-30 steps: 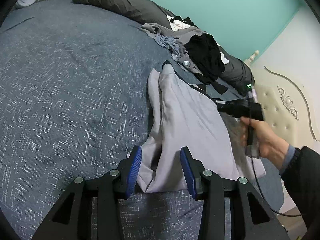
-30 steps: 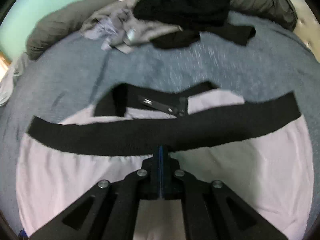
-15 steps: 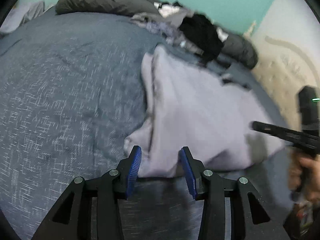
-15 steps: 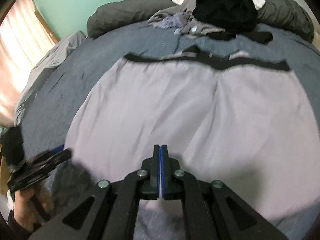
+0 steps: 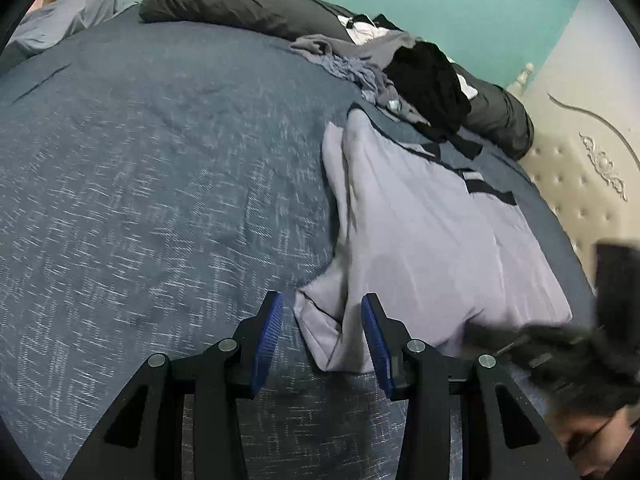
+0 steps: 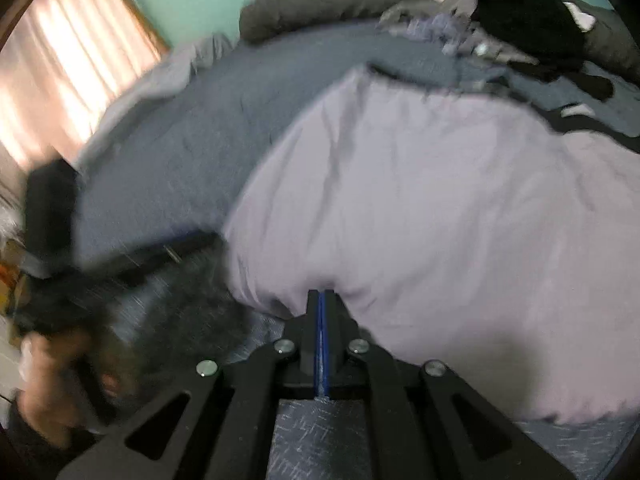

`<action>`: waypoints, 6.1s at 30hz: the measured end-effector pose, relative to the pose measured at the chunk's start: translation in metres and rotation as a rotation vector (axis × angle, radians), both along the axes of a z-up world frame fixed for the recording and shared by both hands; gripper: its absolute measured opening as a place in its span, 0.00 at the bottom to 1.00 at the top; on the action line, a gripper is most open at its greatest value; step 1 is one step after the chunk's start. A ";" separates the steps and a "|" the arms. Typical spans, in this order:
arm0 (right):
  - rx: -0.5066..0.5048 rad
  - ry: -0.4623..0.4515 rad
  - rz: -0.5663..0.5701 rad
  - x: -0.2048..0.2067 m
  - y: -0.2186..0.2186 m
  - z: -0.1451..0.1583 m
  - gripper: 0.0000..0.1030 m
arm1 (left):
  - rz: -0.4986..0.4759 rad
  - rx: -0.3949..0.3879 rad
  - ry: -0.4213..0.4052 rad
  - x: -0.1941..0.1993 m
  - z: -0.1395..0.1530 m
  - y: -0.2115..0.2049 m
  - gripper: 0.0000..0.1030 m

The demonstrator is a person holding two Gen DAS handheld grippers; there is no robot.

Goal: Fold clothes

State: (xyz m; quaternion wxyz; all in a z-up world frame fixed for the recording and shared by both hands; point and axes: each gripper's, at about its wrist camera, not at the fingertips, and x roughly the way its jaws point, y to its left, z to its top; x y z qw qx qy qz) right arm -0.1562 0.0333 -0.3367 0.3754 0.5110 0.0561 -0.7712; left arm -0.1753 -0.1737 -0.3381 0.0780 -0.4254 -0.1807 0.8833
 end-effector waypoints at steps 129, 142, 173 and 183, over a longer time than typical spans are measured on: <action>-0.599 0.098 -0.694 -0.014 0.385 0.020 0.16 | -0.359 0.053 0.048 -0.067 0.083 0.323 0.54; -0.516 0.100 -0.631 -0.036 0.345 0.030 0.49 | -0.335 -0.111 -0.064 -0.056 0.009 0.306 0.54; -0.332 0.191 -0.682 -0.021 0.380 0.036 0.16 | -0.403 -0.265 -0.111 -0.058 -0.007 0.352 0.54; -0.297 0.298 -0.628 -0.022 0.368 0.066 0.18 | -0.406 -0.269 -0.109 -0.055 -0.007 0.353 0.54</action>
